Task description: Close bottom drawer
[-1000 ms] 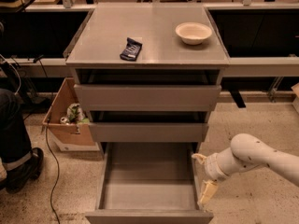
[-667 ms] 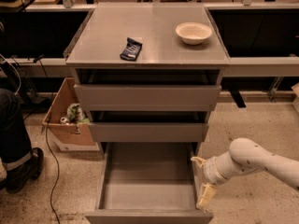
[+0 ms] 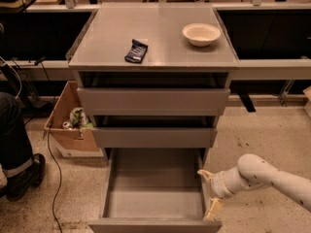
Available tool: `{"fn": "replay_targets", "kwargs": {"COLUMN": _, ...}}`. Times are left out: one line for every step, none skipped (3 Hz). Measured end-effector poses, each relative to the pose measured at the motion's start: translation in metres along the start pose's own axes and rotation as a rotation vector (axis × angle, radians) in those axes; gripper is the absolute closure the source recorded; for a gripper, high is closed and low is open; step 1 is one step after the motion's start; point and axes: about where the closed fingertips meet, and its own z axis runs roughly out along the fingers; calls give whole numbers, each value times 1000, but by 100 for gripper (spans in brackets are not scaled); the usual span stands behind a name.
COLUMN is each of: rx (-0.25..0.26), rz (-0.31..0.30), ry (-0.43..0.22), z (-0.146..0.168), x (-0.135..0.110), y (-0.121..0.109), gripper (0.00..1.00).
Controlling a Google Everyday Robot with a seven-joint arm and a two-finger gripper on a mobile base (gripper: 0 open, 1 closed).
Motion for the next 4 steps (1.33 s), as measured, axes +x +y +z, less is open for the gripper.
{"fn": "replay_targets", "kwargs": {"rx": -10, "rz": 2, "ry": -14, "z": 20, "x": 22, "y": 1, "gripper": 0}}
{"fn": "replay_targets", "kwargs": {"rx": -26, "rz": 5, "ry": -29, "z": 39, "x": 42, "y": 2, "gripper": 0}}
{"fn": "replay_targets", "kwargs": {"rx": -51, "rz": 10, "ry": -75, "z": 76, "x": 78, "y": 10, "gripper": 0}}
{"fn": "replay_targets", "kwargs": {"rx": -51, "rz": 10, "ry": -75, "z": 76, "x": 78, "y": 10, "gripper": 0}}
